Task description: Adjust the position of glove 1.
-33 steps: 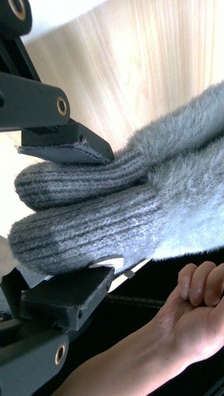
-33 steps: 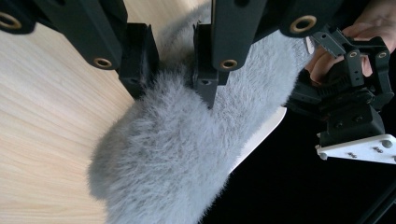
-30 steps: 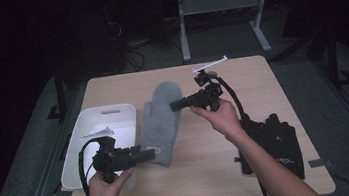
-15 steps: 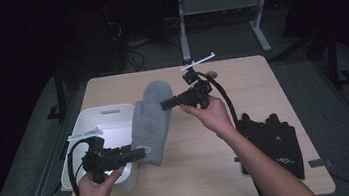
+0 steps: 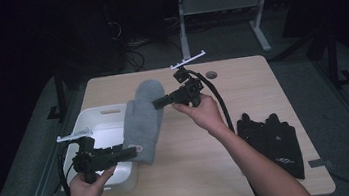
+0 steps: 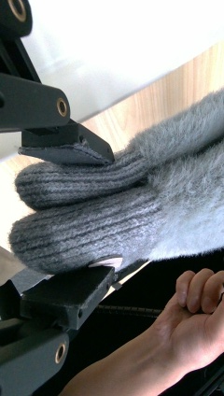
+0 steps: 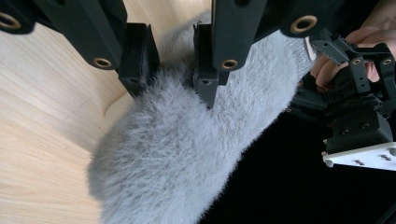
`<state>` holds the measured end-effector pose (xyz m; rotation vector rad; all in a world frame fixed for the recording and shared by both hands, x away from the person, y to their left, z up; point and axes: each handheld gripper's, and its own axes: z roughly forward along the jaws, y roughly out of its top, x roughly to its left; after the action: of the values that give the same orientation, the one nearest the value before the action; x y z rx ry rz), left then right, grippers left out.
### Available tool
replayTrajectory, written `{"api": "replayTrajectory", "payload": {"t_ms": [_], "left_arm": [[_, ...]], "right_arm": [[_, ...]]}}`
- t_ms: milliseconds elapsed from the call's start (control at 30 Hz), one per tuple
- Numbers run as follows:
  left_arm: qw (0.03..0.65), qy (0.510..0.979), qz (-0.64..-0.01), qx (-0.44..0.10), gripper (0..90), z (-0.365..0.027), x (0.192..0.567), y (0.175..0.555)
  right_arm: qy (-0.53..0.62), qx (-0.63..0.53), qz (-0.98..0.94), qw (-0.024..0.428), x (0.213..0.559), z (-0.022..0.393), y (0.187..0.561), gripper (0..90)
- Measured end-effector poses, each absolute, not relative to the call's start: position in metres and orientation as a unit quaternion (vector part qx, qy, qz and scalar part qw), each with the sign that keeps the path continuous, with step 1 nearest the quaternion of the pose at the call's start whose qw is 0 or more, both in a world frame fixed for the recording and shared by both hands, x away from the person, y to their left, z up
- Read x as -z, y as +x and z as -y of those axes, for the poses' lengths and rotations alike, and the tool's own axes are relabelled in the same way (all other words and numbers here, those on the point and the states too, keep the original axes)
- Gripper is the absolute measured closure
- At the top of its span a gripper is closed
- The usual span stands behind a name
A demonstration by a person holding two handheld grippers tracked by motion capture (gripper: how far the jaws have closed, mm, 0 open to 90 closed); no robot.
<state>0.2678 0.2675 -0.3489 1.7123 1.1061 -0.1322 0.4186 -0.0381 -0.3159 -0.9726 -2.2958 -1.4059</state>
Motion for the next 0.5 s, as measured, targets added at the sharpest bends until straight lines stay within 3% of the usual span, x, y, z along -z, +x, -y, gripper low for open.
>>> {"api": "replayTrajectory", "payload": {"t_ms": [500], "left_arm": [[0.523, 0.699, -0.485, 0.044, 40.5, -0.304, 0.348, 0.259]], "right_arm": [[-0.318, 0.484, 0.801, 0.148, 0.314, -0.002, 0.423, 72.9]]}}
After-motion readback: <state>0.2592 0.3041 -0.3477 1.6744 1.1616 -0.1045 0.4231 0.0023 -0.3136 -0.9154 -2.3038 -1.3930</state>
